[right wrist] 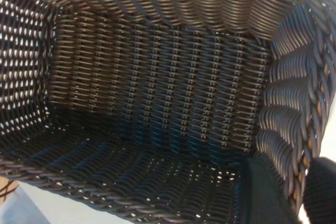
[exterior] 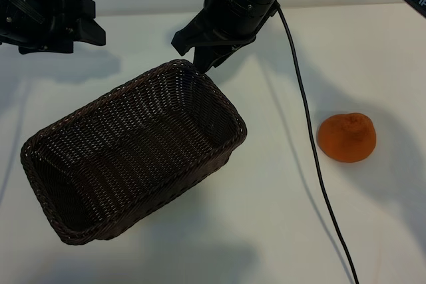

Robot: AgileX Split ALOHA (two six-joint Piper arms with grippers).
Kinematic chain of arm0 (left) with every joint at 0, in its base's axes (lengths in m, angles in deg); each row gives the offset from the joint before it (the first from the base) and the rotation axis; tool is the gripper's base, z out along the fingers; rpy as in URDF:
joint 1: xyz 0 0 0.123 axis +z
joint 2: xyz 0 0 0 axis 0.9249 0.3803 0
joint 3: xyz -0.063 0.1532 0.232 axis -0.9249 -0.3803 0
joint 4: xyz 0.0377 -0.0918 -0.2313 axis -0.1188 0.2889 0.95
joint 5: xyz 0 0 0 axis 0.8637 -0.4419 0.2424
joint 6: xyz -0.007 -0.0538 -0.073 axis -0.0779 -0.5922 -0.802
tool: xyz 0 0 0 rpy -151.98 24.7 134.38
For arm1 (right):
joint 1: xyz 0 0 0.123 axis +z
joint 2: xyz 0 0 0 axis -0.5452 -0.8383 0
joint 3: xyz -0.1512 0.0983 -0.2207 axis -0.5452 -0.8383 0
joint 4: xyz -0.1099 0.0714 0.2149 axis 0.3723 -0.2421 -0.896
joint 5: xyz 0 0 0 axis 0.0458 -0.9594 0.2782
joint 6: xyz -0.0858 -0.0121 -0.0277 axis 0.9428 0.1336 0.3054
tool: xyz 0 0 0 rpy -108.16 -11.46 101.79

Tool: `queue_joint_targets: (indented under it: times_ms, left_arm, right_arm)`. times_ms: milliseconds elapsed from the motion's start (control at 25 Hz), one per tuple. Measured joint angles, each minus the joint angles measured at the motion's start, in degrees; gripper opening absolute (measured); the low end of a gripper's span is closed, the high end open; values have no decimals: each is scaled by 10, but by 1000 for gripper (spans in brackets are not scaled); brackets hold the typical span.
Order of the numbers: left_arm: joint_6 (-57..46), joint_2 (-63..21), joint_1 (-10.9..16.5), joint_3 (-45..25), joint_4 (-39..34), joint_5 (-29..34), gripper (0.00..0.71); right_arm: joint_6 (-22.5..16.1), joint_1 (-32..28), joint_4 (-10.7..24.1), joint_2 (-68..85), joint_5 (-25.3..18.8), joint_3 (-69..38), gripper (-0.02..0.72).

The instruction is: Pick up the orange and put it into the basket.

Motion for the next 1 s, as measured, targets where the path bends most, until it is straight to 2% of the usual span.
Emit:
queue_joint_targets:
  times_ms: [1000]
  left_arm:
    - [0,0,0,0,0,0,588]
  right_arm:
    - [0,0,-9,0,0,0,241]
